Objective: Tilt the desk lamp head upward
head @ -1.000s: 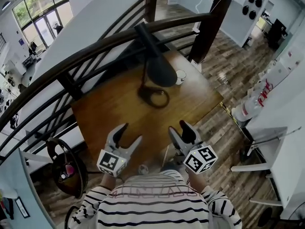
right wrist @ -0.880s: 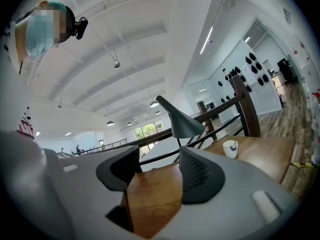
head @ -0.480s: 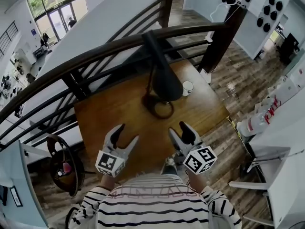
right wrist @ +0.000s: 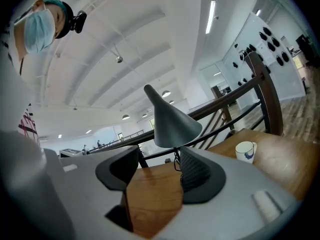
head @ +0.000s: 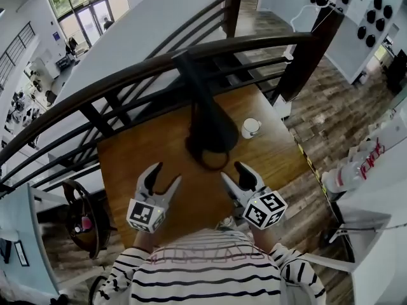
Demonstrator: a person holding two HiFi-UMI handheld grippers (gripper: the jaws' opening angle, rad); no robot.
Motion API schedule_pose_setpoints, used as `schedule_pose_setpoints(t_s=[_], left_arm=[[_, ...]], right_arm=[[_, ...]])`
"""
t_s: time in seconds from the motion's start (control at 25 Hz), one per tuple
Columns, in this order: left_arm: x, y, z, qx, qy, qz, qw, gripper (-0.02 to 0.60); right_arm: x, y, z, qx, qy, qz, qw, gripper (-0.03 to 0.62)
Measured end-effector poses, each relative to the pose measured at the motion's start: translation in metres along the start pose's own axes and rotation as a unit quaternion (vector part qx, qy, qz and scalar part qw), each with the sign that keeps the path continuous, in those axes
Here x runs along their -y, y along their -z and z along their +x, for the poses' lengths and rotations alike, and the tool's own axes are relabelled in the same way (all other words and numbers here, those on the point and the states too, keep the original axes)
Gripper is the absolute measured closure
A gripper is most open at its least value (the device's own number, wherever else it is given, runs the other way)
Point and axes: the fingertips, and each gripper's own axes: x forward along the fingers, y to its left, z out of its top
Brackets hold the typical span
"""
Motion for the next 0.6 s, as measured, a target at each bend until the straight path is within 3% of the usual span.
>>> schedule_pose_setpoints(t_s=[0.6], left_arm=[[-0.031,0.000,0.075,-0.021,-0.036,0.047,0.9981,0.340]], right_arm=[[0.047,-0.008,0.038,-0.031,-0.083,0.027,0.996,0.306]])
